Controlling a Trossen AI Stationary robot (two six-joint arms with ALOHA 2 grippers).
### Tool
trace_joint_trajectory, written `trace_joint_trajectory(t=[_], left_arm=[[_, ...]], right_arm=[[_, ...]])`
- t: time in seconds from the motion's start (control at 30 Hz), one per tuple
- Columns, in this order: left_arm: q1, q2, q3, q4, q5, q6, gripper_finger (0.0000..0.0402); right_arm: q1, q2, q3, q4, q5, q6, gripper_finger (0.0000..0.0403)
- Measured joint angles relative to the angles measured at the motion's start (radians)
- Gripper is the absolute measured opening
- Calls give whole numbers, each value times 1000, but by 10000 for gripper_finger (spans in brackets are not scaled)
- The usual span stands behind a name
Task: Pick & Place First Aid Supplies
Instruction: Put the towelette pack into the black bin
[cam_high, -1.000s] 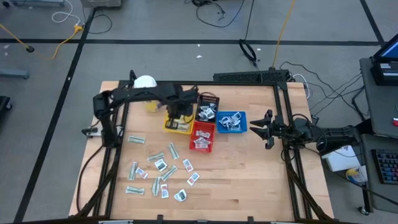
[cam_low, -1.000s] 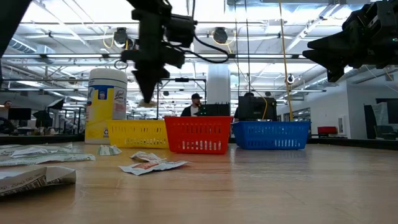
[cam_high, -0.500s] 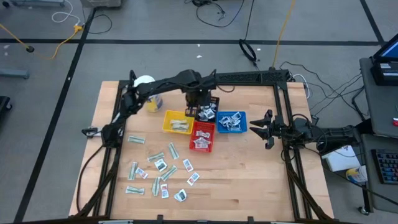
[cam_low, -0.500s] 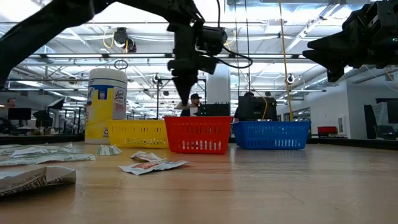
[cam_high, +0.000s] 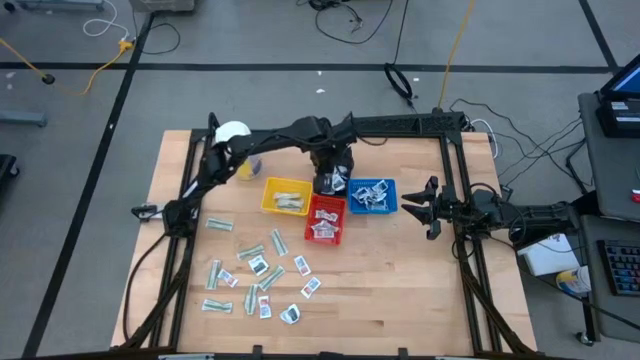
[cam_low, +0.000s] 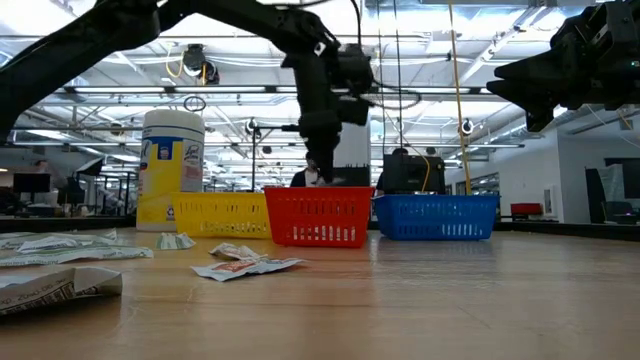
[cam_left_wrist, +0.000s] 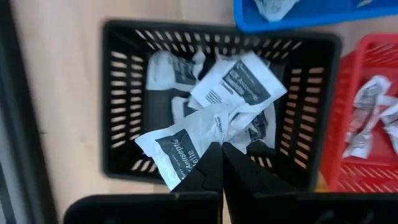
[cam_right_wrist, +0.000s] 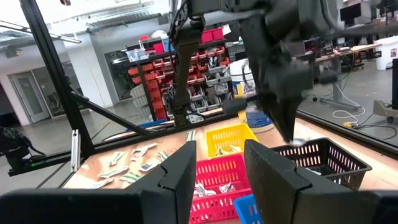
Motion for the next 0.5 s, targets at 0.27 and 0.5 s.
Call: trace_joint_trajectory(t=[0.27,0.5], left_arm=[[-8,62,-27,11,1,14,3],[-6,62,-26,12,2,7,61]], right_arm=[[0,0,0,0,0,0,130],[0,0,0,0,0,0,130]])
